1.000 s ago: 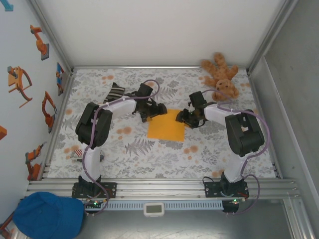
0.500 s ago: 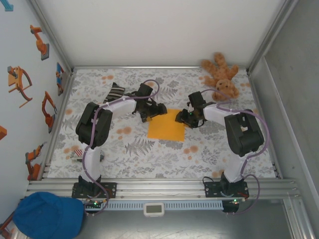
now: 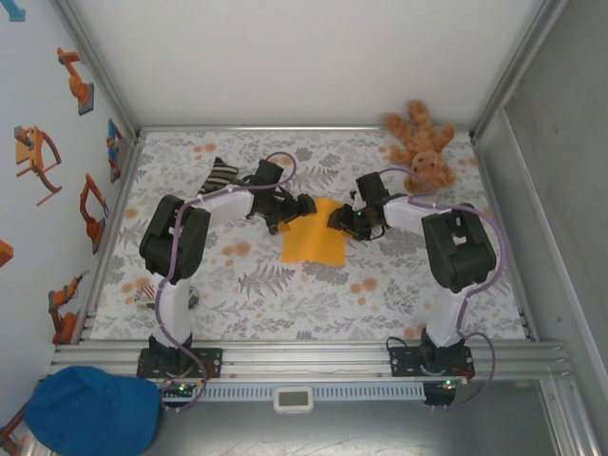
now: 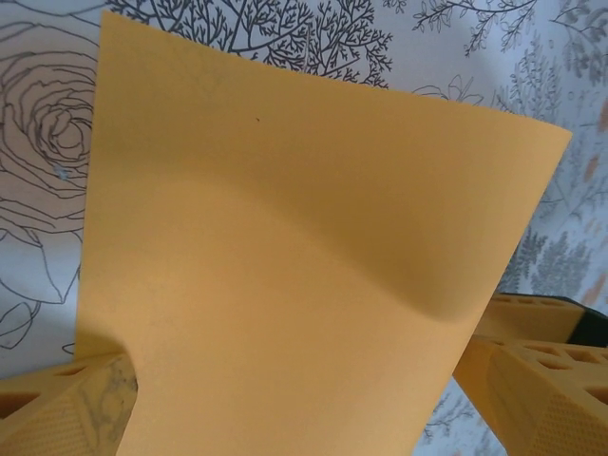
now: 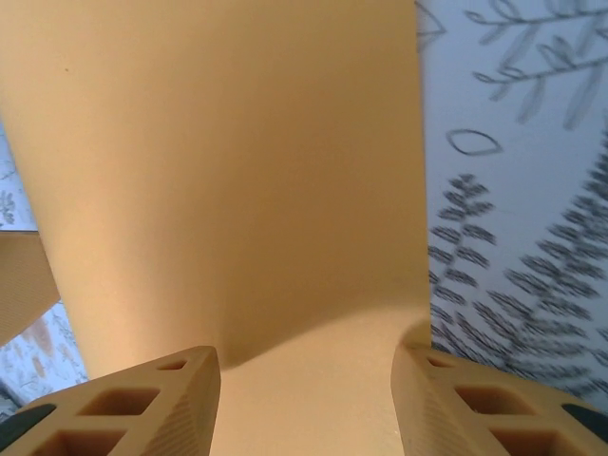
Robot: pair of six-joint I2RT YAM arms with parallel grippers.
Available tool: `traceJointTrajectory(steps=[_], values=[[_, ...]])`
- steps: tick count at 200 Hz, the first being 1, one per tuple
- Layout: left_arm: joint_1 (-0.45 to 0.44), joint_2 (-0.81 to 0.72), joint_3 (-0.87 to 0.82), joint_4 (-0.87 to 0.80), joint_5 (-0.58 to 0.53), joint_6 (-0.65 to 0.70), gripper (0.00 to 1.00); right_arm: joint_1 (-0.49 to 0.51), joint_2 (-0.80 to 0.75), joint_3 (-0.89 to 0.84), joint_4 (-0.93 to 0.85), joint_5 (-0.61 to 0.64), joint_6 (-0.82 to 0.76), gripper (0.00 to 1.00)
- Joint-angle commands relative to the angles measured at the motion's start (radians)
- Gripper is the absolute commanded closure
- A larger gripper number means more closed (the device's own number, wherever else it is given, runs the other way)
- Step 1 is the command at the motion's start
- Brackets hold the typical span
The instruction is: Fold a paper plane with a square sheet of paper (pick it up from the middle)
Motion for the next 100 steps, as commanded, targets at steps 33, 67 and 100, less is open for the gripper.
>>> traceJointTrajectory(steps=[33,67,100], values=[[0.025,0.017,-0.085,0.048,-0.007,-0.008,0.07,0.044,0.099,0.093,0.032,-0.035,0.021,0.52],[0.032,0.010,-0.092,0.031,-0.028,0.013,0.10,0.059,0.122,0.110,0.038,-0.034,0.033,0.54],[0.029,0.009,-0.087,0.030,-0.025,0.035,0.20,0.059,0.117,0.095,0.055,-0.029,0.037,0.56]])
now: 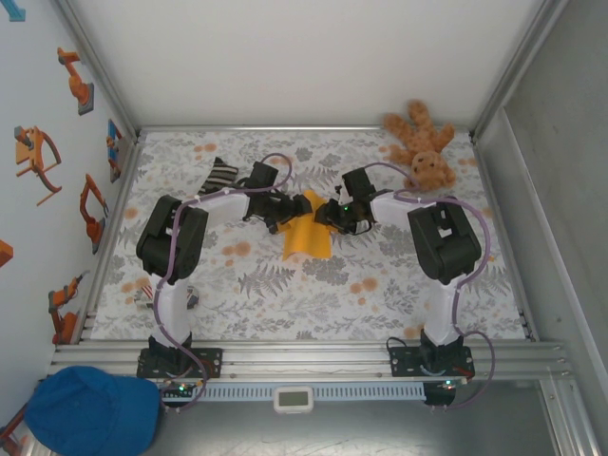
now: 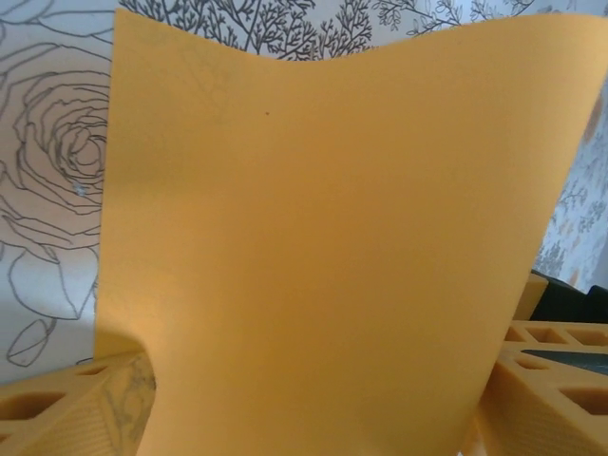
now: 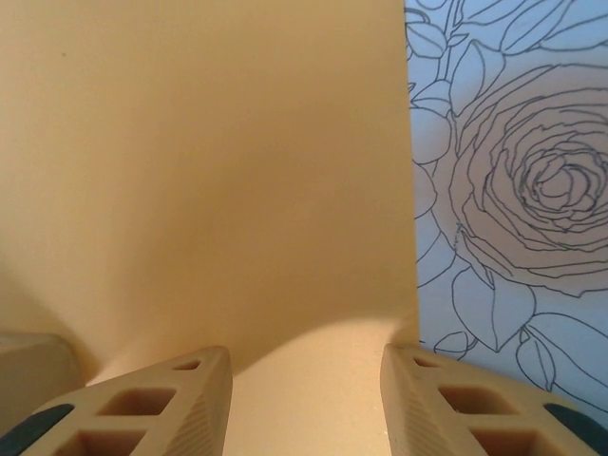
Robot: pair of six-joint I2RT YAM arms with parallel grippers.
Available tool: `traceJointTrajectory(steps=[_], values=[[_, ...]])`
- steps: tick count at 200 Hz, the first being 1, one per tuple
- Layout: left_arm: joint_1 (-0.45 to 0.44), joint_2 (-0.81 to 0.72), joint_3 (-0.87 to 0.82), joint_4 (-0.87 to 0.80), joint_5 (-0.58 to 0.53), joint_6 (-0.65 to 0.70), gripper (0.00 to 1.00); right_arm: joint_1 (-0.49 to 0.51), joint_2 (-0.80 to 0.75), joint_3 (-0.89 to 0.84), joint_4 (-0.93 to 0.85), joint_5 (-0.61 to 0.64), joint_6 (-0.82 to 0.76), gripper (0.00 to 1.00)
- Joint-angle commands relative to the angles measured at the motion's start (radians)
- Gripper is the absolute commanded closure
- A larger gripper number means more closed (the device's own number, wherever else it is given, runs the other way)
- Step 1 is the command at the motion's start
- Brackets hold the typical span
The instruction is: Fold a paper plane with a square sheet of paper (pick it up from the middle)
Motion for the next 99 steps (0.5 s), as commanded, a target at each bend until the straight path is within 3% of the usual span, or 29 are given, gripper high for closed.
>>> traceJointTrajectory(steps=[1,72,99], values=[[0.007,0.024,-0.031,-0.050,-0.057,0.037,0.20,0.004,0.021,-0.008,0.001,0.000,0.016,0.56],[0.010,0.013,-0.022,-0.064,-0.079,0.080,0.42,0.006,-0.018,-0.035,0.056,-0.017,0.041,0.57],[0.023,-0.007,-0.036,-0.035,-0.058,0.091,0.58,-0.016,-0.075,-0.101,0.149,-0.019,0.082,0.57]])
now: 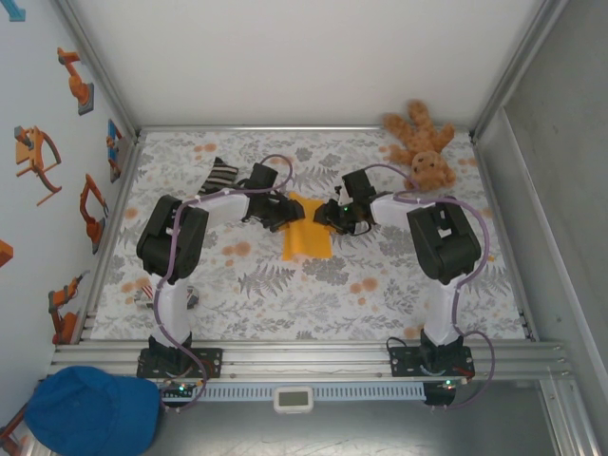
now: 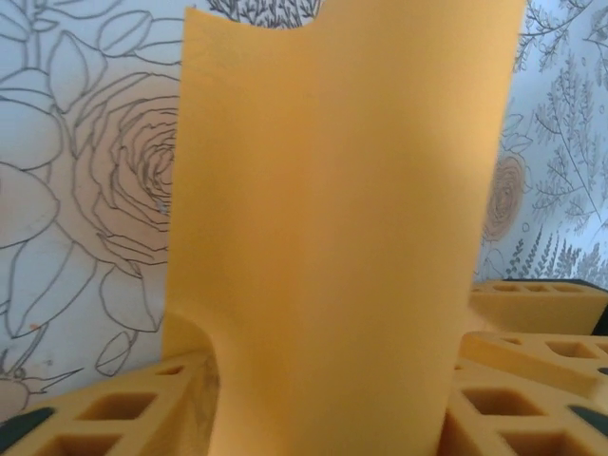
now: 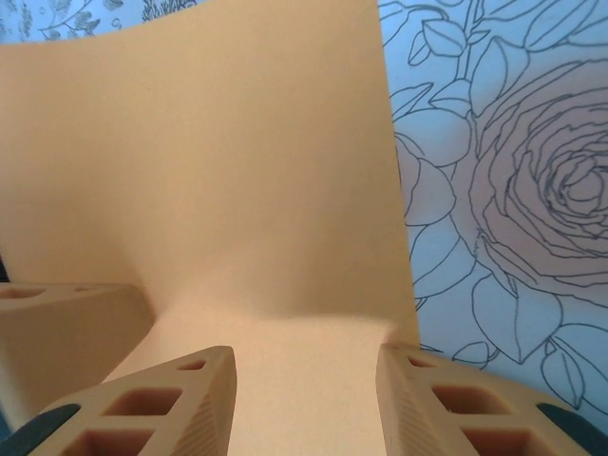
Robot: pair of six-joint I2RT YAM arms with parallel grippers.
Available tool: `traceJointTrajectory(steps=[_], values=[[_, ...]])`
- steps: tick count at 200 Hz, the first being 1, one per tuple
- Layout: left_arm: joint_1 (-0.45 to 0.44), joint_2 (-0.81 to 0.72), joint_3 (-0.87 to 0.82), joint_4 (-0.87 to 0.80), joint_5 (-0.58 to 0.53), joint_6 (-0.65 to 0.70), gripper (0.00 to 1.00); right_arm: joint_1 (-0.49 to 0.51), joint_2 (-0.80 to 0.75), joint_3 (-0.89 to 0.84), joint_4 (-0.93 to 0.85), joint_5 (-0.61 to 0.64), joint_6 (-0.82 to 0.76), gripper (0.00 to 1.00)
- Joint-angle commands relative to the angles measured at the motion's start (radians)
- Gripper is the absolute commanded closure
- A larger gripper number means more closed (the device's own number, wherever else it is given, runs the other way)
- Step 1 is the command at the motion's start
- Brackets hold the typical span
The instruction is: Fold a paper plane with a square sheet of paper (pick it up from the middle)
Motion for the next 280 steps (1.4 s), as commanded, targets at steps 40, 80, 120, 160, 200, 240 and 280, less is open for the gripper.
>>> traceJointTrajectory(steps=[40,80,120,160,200,240,280], values=[[0.047,-0.064,-0.077,0.080,0.065,0.045,0.76,-0.062,-0.180,-0.165,0.217,0.000,0.093,0.56],[0.078,-0.198,-0.112,0.149,0.167,0.047,0.79,-0.089,-0.246,-0.222,0.344,-0.050,0.133,0.55],[0.123,-0.321,-0.141,0.239,0.295,-0.028,0.79,-0.093,-0.269,-0.206,0.546,-0.222,0.229,0.45],[0.154,-0.370,-0.143,0.374,0.410,-0.164,0.79,-0.089,-0.218,-0.165,0.730,-0.329,0.384,0.31],[0.155,-0.381,-0.133,0.443,0.471,-0.239,0.79,-0.067,-0.206,-0.137,0.720,-0.341,0.385,0.18],[0.155,-0.373,-0.139,0.614,0.535,-0.374,0.79,-0.049,-0.211,-0.119,0.717,-0.326,0.383,0.10],[0.156,-0.362,-0.122,0.566,0.547,-0.356,0.79,-0.032,-0.216,-0.076,0.736,-0.356,0.391,0.11]])
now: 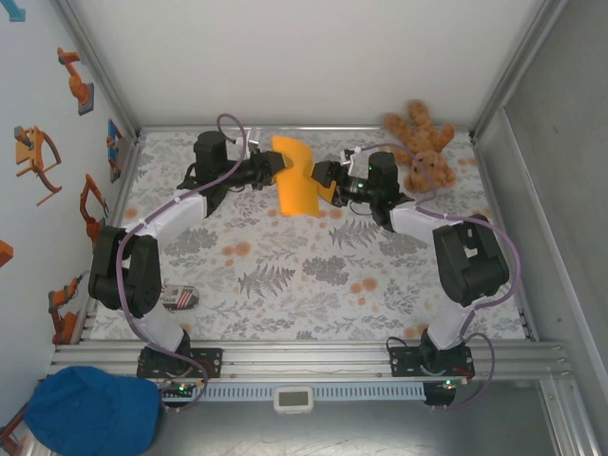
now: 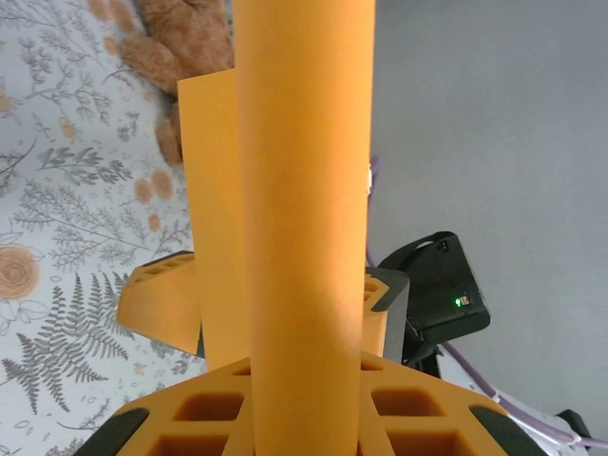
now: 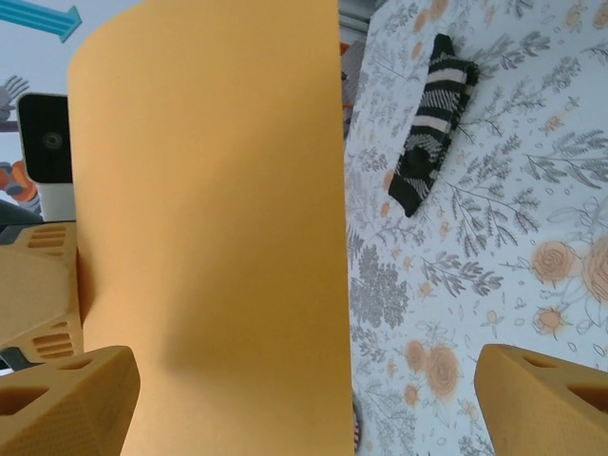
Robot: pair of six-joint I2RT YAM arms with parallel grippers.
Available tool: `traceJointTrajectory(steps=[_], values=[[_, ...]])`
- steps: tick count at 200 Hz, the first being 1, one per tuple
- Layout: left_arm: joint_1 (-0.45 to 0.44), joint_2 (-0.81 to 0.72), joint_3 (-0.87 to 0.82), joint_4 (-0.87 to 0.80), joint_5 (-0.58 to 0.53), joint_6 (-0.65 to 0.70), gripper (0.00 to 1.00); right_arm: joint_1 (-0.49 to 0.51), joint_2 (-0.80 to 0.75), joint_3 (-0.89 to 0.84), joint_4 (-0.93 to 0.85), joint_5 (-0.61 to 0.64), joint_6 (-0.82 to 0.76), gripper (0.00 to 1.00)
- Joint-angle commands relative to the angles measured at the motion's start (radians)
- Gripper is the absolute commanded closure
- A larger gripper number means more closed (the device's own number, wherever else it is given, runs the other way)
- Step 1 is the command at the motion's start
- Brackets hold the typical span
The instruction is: Fold a paper plane with a square sheet of paper (pick it up from the middle)
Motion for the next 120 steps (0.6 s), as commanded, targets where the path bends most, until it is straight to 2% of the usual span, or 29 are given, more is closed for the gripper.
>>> traceJointTrajectory(steps=[1,44,68,110,120], values=[[0.004,-0.007,0.009,-0.001,0.040,-0.002,0.79,0.017,-0.001,0.058,0.044,-0.037,0.009,0.12],[0.021,0.010,0.020,-0.132,0.023,0.079,0.79,0.020,-0.044,0.047,0.027,-0.033,-0.031,0.29],[0.026,0.018,0.027,-0.176,0.023,0.107,0.79,0.020,-0.061,0.050,-0.077,-0.013,-0.102,0.39],[0.036,0.025,0.039,-0.287,0.019,0.186,0.80,0.020,-0.107,0.072,-0.293,0.051,-0.254,0.50],[0.039,0.027,0.038,-0.295,0.021,0.195,0.80,0.019,-0.109,0.077,-0.310,0.050,-0.261,0.57]])
